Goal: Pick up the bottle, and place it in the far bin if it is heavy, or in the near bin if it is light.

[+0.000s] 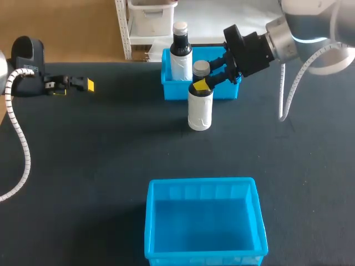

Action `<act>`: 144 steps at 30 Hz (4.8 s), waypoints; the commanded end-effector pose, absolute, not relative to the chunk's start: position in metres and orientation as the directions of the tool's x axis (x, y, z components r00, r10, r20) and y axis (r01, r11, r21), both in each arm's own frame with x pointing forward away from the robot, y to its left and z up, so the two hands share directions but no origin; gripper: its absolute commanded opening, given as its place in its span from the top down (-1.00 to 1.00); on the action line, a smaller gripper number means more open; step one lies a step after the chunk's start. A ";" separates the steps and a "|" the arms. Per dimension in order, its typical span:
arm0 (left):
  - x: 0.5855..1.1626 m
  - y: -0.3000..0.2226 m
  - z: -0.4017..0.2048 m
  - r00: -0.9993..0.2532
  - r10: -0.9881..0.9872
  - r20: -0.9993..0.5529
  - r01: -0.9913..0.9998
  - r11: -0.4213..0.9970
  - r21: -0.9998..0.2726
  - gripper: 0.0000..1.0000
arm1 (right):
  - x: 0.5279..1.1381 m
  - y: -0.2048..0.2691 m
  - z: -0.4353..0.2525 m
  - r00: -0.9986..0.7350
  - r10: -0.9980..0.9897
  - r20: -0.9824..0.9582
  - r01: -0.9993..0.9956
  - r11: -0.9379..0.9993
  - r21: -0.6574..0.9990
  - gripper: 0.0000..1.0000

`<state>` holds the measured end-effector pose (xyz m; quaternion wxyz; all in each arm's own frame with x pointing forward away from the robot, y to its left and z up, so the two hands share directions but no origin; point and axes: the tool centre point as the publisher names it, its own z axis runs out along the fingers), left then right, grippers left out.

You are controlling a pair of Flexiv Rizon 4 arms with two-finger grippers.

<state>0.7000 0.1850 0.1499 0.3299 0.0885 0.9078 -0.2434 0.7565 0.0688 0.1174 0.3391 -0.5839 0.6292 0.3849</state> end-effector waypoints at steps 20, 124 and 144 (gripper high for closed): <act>0.700 0.185 0.150 -0.767 0.000 -0.642 0.321 0.866 -0.383 -1.00 | 0.744 0.055 0.141 -0.065 -0.466 -0.882 -0.998 0.044 0.050 1.00; 0.700 0.185 0.150 -0.767 0.000 -0.642 0.321 0.866 -0.383 -1.00 | 0.914 -0.007 0.214 -0.012 -0.473 -0.881 -1.000 0.026 0.000 1.00; 0.700 0.185 0.150 -0.767 0.000 -0.642 0.321 0.866 -0.383 -1.00 | 0.917 0.014 0.183 -0.039 -0.466 -0.884 -0.998 -0.016 0.053 1.00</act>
